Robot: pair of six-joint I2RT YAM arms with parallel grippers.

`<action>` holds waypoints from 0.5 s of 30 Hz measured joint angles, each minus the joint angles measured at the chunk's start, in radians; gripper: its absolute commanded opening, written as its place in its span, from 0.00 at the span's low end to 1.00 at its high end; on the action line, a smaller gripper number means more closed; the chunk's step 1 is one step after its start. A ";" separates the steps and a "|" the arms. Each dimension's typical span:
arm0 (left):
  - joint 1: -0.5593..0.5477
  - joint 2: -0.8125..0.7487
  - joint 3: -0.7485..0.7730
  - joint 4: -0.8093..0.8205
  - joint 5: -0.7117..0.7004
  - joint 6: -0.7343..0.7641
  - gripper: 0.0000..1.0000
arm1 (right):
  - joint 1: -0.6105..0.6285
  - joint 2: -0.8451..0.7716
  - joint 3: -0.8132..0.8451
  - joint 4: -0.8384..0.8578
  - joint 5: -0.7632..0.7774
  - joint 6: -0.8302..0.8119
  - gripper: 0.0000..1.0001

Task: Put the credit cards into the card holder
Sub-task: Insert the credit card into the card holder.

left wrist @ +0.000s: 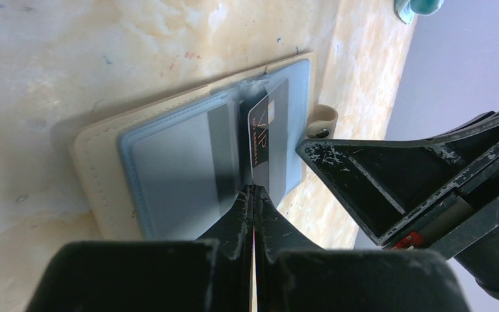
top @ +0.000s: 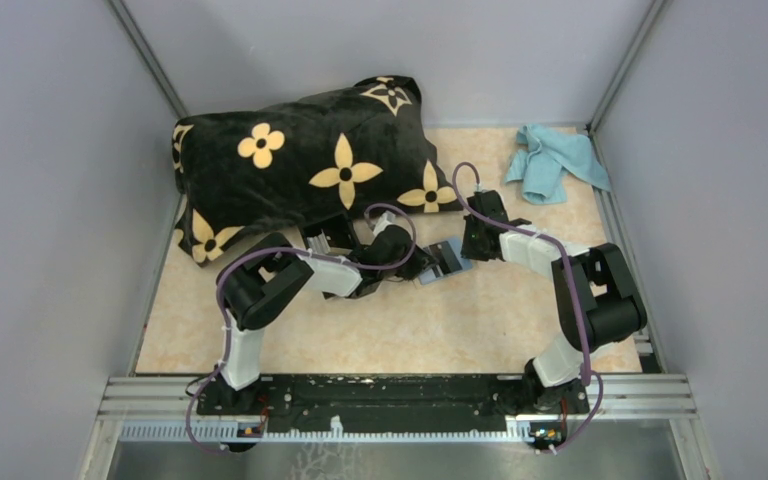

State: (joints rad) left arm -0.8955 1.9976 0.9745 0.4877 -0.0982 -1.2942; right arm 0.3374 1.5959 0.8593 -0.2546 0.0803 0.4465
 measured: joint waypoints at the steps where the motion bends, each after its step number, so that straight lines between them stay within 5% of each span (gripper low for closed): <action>1: -0.001 0.004 0.007 -0.002 0.002 0.000 0.00 | 0.000 0.000 0.000 0.000 0.000 0.000 0.16; 10: -0.006 0.043 0.075 -0.024 0.018 0.013 0.10 | 0.000 0.000 0.000 0.000 0.000 0.000 0.16; 15: -0.006 0.075 0.114 -0.047 0.032 0.029 0.37 | 0.000 -0.001 0.000 0.000 -0.002 0.000 0.17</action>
State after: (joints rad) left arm -0.9016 2.0727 1.0885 0.4412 -0.0658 -1.2652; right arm 0.3370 1.5951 0.8593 -0.2546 0.0784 0.4461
